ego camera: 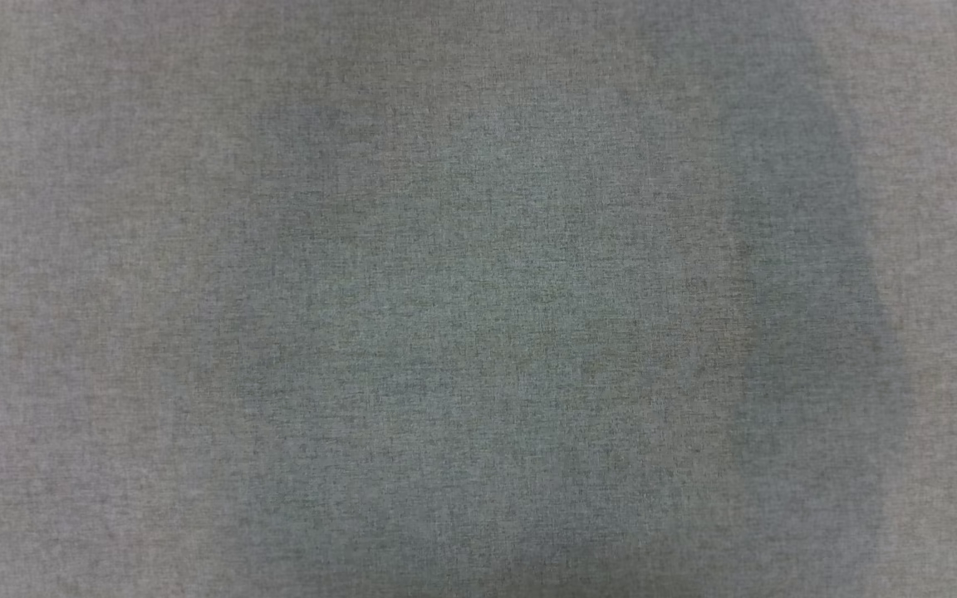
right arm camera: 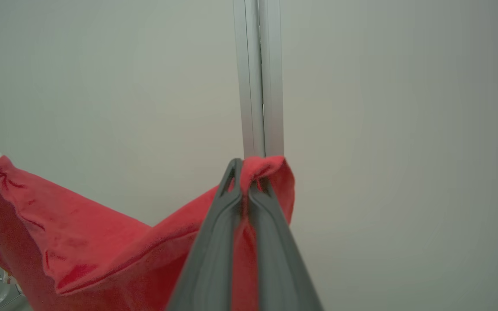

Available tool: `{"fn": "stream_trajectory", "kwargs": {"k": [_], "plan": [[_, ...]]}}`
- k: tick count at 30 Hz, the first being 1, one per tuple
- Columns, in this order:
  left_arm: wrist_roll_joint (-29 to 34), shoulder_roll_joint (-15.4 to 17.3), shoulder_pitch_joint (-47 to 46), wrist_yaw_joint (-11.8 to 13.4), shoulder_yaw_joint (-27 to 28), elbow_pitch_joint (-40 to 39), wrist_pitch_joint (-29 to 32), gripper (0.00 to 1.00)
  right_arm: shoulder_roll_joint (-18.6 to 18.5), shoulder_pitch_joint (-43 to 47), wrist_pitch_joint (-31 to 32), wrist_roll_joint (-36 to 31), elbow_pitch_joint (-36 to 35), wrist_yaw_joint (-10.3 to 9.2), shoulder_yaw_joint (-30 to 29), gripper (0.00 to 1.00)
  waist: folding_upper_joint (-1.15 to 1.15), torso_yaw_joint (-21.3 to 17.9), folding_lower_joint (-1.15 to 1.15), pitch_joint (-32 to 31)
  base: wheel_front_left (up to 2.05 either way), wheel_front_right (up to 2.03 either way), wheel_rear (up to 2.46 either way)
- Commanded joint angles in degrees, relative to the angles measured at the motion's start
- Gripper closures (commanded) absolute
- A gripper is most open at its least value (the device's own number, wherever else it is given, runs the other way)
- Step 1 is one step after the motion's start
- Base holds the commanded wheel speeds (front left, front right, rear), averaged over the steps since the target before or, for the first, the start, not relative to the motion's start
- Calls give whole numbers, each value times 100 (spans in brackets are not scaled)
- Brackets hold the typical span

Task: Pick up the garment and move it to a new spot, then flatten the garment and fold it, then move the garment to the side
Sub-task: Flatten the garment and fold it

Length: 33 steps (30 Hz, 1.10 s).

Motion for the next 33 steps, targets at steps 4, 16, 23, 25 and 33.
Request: {"fn": "stream_trajectory", "kwargs": {"k": [4,16,23,25,33], "plan": [[-155,159,1264,-6,374,-470,-34,100,114,1274,-26,-38,-461,3,4,100,0,-52,-1,-116,0,0,0],[770,-327,5583,39,1871,-2178,-35,100,327,4758,-27,43,-1780,3,-93,100,0,-53,-1,-1014,0,0,0],[1151,-709,7368,27,2149,-2552,-32,100,269,6264,-28,213,-2086,3,-143,100,0,62,-1,-1648,0,0,0],[1239,-755,7805,24,2155,-2598,-33,100,248,6631,-29,270,-2136,3,-212,100,0,87,-1,-1832,0,0,0],[1328,-870,8998,80,2212,-2749,-33,100,273,7862,-29,334,-2425,3,-354,100,0,152,-1,-2430,0,0,0]]}}
